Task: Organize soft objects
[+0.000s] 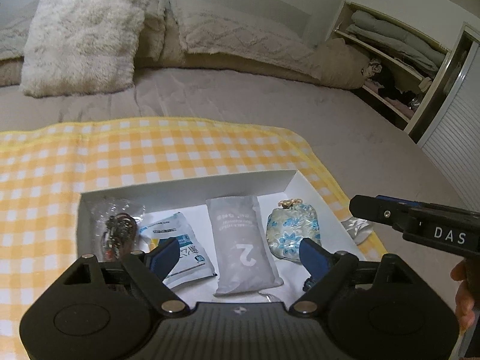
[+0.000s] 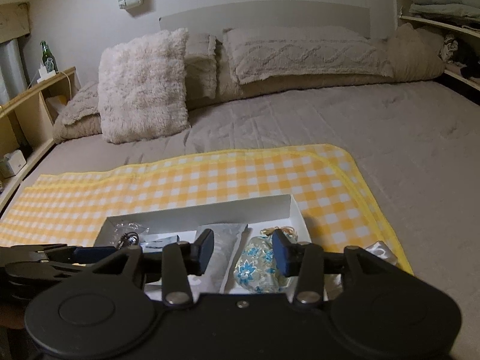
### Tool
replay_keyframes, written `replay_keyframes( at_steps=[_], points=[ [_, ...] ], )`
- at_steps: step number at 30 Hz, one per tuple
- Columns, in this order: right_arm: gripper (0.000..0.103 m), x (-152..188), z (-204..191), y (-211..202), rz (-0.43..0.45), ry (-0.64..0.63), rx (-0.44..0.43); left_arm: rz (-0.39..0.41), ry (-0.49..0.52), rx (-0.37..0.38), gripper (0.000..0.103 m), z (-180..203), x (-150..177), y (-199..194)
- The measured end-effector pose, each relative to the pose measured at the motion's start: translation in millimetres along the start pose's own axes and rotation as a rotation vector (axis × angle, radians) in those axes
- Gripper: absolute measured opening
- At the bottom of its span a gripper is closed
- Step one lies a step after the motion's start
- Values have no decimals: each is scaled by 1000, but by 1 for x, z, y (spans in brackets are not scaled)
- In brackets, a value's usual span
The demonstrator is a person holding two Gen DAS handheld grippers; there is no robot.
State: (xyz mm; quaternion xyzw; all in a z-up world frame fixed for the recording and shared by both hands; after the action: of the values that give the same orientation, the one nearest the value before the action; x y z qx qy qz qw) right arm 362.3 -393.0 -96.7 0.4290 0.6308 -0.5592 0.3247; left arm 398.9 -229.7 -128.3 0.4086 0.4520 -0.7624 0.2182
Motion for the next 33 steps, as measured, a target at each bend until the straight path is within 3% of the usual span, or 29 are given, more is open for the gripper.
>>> replay_keyframes(
  at_steps=[16, 21, 33],
  points=[
    [53, -28, -22, -68, 111, 30, -56, 105, 28, -69, 103, -6, -24, -87],
    [72, -33, -30, -91, 132, 19, -79, 127, 22, -99, 103, -11, -27, -114],
    [96, -28, -52, -146, 184, -40, -117, 198, 41, -172, 103, -15, -30, -185]
  ],
)
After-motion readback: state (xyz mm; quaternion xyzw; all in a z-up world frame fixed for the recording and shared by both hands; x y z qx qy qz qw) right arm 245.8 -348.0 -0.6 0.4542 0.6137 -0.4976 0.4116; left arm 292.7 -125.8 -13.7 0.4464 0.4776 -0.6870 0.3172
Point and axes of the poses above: each gripper's, at about its wrist camera, not at the fingertips, and y roughly the way its jaws point, z to its right, x to its underside, the point moved 7 cm from there along y, roughly the way its jaws point, and after that the axes turned 13 degrees about z, right-handed, at the moved point
